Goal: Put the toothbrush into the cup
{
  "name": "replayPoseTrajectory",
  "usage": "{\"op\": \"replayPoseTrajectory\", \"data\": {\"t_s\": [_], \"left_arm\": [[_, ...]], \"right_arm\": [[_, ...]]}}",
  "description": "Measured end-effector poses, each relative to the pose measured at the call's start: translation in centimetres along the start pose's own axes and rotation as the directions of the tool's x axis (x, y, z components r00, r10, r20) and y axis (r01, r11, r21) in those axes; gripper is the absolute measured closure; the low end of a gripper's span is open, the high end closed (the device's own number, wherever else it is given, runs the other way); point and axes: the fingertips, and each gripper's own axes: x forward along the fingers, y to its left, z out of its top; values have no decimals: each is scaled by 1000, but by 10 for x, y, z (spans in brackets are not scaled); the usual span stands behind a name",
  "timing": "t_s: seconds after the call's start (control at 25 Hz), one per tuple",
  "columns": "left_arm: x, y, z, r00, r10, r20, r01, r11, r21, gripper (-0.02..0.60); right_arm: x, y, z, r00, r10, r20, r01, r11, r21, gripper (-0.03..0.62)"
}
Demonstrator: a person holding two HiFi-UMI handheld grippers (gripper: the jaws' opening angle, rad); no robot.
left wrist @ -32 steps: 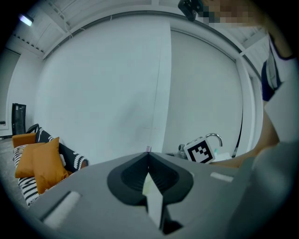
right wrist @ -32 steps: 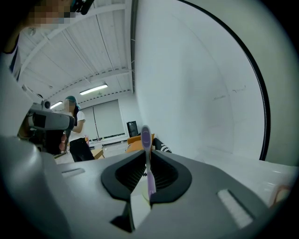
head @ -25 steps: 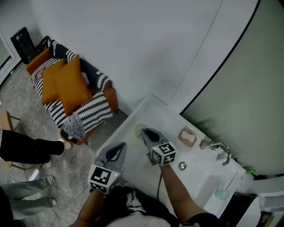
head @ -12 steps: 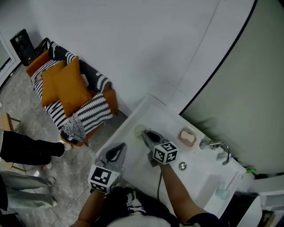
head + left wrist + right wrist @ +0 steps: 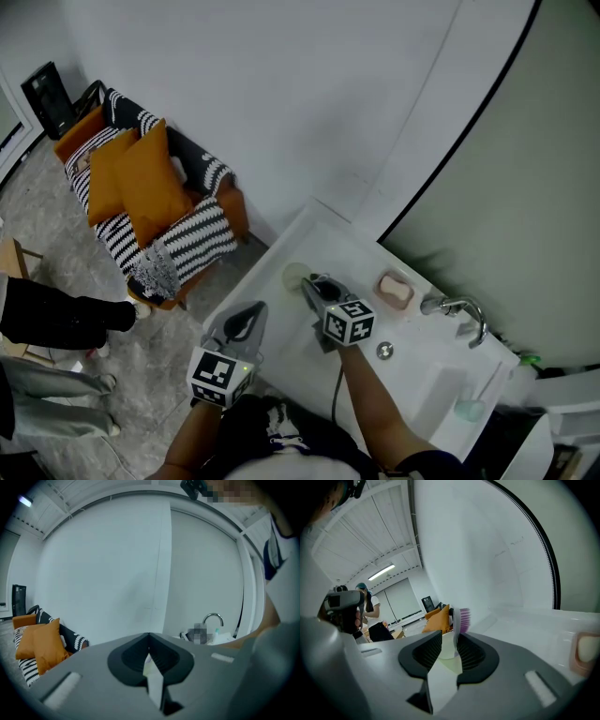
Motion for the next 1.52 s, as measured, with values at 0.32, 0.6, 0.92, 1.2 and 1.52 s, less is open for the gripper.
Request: {"op": "replayPoseTrajectory", "data": {"t_s": [0.32,0.6,0.92,1.2,1.52], "left_arm": [[3,-1,1,1000,-4,-6,4,1000,5,581],[9,-6,1,1000,-30,-4,30,999,16,581],[8,-24,12,997,-77,15,77,996,45,581],[3,-59,21,986,-167,8,165,981,101,583],[0,-104,21,960,-280,1,279,956,91,581]], "right_arm": [[2,-5,-8,998,-19,-52,19,1000,-2,467],[-11,-17,-23,988,-74,-137,81,996,46,430],[-107,41,16,984,103,144,-116,989,90,592],[-169,98,18,938,237,255,-266,960,85,592],[-210,108,8,932,137,336,-191,972,134,592]]}}
